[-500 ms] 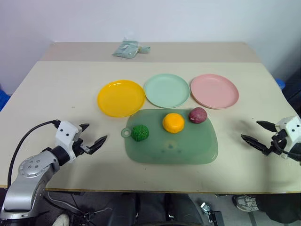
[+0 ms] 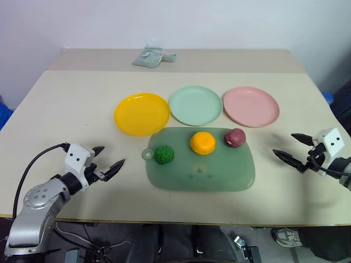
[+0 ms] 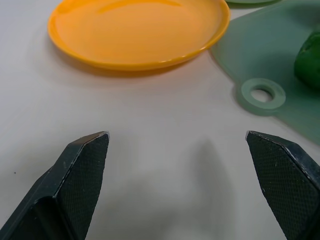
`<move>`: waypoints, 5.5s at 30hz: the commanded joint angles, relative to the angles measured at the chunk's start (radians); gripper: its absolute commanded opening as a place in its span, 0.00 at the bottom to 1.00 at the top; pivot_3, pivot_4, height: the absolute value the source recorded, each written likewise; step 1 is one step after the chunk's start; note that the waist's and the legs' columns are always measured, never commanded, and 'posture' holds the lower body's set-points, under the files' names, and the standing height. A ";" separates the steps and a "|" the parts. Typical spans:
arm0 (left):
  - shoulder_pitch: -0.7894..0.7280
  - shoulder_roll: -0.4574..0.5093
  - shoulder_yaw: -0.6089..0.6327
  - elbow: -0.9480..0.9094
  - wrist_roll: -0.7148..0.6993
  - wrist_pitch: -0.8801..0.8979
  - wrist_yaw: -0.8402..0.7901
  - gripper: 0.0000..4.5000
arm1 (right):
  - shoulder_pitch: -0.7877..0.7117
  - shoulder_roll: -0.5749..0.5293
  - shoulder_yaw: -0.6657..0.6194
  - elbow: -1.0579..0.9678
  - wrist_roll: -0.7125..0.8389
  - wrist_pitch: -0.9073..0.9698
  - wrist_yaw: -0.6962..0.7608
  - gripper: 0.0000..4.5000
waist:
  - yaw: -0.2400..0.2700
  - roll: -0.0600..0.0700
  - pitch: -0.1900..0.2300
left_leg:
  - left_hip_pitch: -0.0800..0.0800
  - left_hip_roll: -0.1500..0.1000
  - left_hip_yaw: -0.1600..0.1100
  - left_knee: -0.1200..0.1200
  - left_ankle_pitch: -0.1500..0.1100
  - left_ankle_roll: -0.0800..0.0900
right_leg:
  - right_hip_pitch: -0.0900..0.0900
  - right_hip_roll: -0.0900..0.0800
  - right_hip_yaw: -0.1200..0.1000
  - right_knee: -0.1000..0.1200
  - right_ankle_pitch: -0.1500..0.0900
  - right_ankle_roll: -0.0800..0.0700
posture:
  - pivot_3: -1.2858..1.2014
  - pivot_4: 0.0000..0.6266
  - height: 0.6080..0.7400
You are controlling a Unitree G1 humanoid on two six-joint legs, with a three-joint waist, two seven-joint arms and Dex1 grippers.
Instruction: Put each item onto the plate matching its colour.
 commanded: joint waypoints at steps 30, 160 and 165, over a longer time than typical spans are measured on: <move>-0.516 -0.152 -0.412 0.498 0.161 -0.341 -0.377 0.71 | 0.339 0.103 0.106 -0.776 0.155 0.290 -0.102 1.00 | 0.020 0.001 0.000 | 0.000 -0.001 0.000 0.002 0.000 0.001 | 0.000 0.003 0.000 0.002 0.000 0.001 | 0.52 0.24 1.00; -0.891 -0.439 -0.396 0.639 0.279 -0.099 -0.054 0.67 | 0.287 0.172 0.123 -0.835 0.128 0.214 -0.228 1.00 | 0.018 -0.003 0.000 | -0.001 -0.003 -0.001 0.006 0.000 0.001 | -0.001 0.004 0.000 0.005 0.001 0.003 | 0.52 0.24 1.00; -0.814 -0.388 -0.153 0.449 0.222 0.045 0.212 0.67 | 0.265 0.171 0.103 -0.824 0.134 0.227 -0.245 1.00 | 0.017 -0.003 0.000 | -0.001 -0.002 -0.001 0.006 0.000 0.001 | -0.001 0.003 0.001 0.005 0.001 0.003 | 0.52 0.24 1.00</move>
